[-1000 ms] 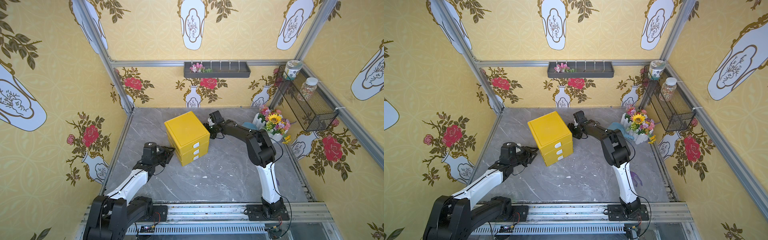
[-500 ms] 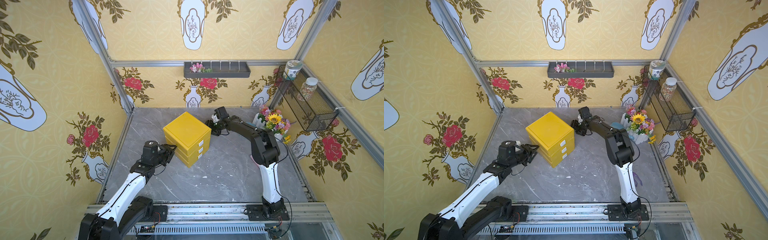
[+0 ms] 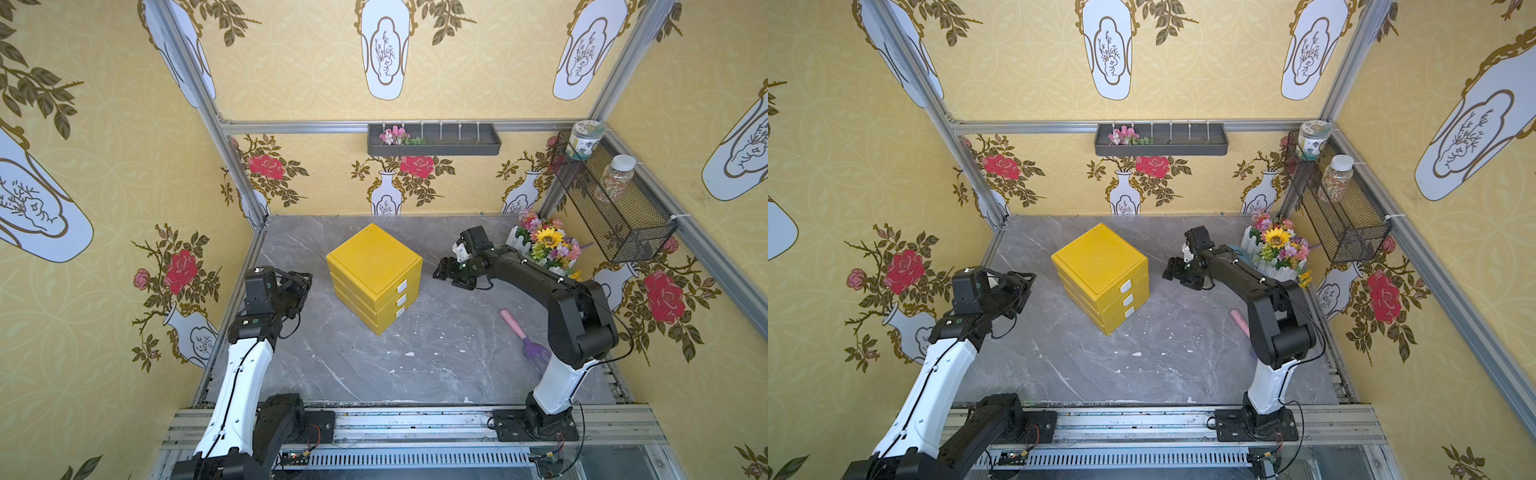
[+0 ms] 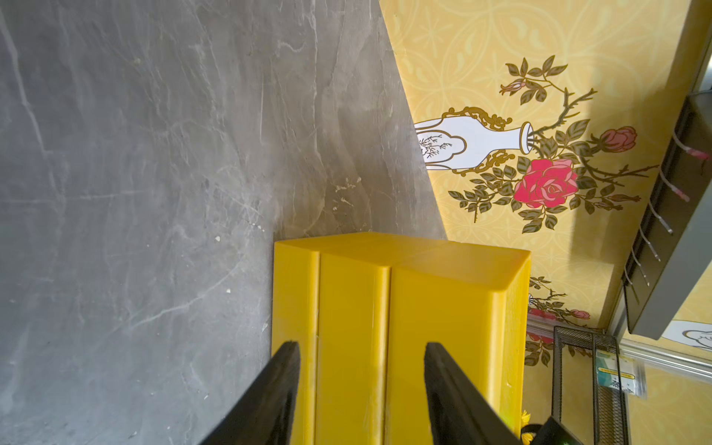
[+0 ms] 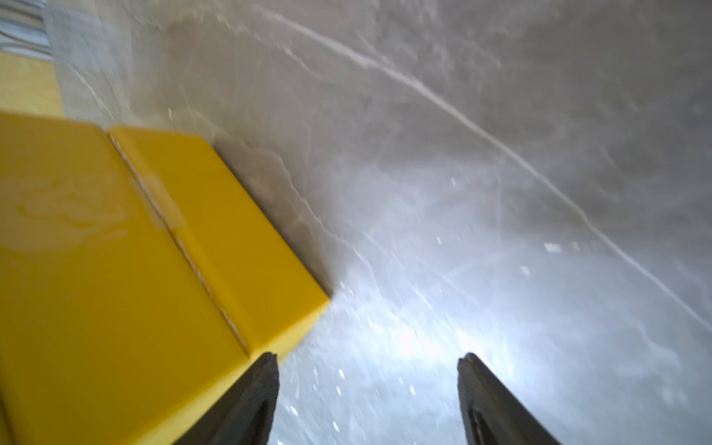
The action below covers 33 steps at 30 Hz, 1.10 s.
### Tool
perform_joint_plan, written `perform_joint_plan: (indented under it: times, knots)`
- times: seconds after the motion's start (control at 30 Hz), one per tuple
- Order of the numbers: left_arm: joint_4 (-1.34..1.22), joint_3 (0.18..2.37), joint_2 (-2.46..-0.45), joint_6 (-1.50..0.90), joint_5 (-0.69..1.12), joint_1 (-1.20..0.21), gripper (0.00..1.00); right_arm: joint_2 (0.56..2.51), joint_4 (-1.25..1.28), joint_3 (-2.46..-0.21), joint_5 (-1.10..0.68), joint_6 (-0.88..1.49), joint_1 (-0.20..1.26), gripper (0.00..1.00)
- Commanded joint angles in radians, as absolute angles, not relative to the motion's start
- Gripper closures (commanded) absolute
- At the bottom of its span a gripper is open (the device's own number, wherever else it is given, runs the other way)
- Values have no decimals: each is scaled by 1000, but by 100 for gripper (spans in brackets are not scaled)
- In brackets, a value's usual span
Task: Take the seed bags out of the drawer
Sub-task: Adjust the storage box at the center of the board.
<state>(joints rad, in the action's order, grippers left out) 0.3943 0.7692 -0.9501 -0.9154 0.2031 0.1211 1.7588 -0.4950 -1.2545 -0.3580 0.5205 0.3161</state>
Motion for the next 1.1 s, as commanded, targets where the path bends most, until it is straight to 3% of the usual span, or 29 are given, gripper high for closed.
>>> perform_joint_plan:
  times: [0.0, 0.6, 1.07]
  knots:
    - [378, 804, -1006, -867, 251, 155, 43, 1700, -512, -1201, -329, 488, 327, 24]
    - [108, 936, -1472, -920, 566, 212, 48, 1737, -461, -1200, -354, 559, 483, 27]
    - [55, 944, -1628, -897, 676, 207, 50, 1817, -473, -1273, -362, 550, 487, 27]
